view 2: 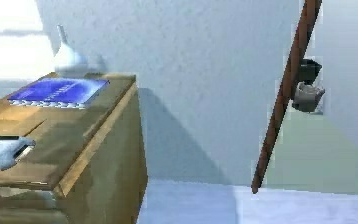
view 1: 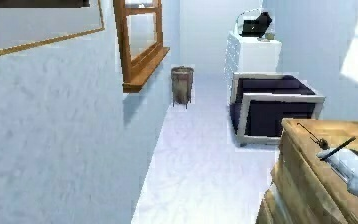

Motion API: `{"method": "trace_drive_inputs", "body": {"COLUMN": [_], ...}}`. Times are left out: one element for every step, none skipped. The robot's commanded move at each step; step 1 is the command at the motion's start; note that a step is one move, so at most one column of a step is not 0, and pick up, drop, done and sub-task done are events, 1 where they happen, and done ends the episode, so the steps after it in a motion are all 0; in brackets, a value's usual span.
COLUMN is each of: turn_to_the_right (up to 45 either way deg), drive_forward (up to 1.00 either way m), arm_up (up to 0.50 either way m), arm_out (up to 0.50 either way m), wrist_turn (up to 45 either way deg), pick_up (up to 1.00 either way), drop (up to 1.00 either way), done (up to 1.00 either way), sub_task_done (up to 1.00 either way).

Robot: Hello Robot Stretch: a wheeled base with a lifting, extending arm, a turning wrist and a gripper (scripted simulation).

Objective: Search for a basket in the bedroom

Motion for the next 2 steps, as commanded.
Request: {"method": "trace_drive_inputs", "body": {"turn_to_the_right": [0.0, 0.0], "drive_forward": [1.0, 0.0], "arm_up": [0.0, 0.0], "arm_out": [0.0, 0.0], "wrist_turn": [0.0, 0.0], "pick_up": [0.0, 0.0], "drop": [0.0, 0.0], "done": [0.0, 1.0], "sub_task_done": [0.0, 0.0]}}
